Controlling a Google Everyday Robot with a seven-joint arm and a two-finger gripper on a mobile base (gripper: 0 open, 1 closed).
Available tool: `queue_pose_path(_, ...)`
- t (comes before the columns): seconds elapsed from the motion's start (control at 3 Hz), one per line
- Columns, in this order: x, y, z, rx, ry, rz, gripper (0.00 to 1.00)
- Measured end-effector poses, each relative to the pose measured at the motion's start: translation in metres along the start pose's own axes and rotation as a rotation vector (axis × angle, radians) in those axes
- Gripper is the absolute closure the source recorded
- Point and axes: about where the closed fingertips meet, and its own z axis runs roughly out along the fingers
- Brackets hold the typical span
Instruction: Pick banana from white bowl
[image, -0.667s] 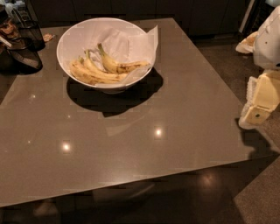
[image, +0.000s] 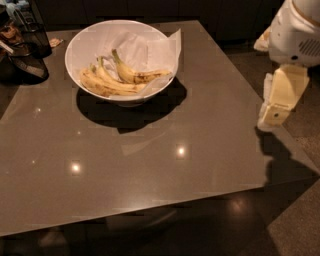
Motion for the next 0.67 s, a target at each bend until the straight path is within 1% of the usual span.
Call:
queue_pose_path(0.33,-0.0228,-0.0207,0.013,-0.029,0.051,-0.044,0.0)
queue_pose_path(0.67,-0.0296,-0.0251,0.0138,-0.013,0.04,-0.053,0.0)
